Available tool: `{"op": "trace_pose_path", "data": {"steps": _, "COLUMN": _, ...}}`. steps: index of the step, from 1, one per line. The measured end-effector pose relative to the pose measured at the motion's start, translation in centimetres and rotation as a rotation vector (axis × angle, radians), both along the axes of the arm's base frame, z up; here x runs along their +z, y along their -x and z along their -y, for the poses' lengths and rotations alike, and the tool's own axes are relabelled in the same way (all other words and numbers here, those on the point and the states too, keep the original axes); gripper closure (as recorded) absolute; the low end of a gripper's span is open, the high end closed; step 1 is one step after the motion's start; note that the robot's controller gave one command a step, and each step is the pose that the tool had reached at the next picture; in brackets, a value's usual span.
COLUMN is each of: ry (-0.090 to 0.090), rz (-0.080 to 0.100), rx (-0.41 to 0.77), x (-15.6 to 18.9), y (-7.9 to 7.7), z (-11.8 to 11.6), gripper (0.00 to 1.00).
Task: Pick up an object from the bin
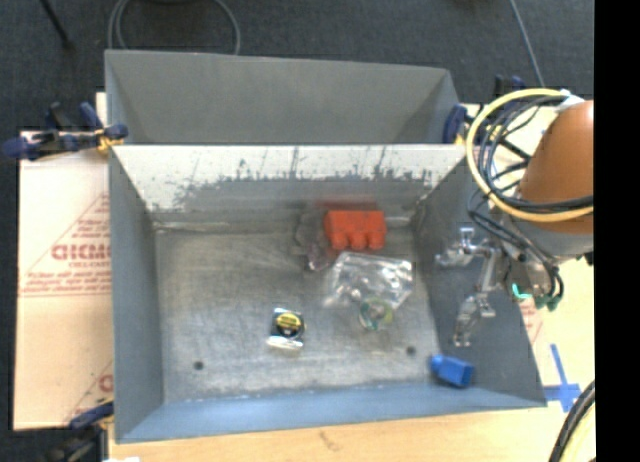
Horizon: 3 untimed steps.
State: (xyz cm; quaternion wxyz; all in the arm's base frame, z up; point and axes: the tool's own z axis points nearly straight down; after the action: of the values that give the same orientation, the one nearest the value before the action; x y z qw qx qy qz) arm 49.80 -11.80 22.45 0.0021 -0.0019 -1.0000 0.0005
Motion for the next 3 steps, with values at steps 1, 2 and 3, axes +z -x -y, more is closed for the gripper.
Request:
{"op": "trace_pose_path", "data": {"steps": 1, "ry": 0.000, "rz": 0.020, "rx": -0.133, "x": -10.8, "y": -3.6, "z": -5.7, "gripper": 0.00}}
{"op": "trace_pose_path", "data": {"steps": 2, "ry": 0.000, "rz": 0.035, "rx": -0.188, "x": -10.9, "y": -4.1, "z": -5.4, "gripper": 0.00}}
{"op": "trace_pose_path", "data": {"steps": 3, "ry": 0.013, "rz": 0.043, "rx": 0.256, "x": -11.3, "y": -6.1, "z": -5.2, "gripper": 0.00}}
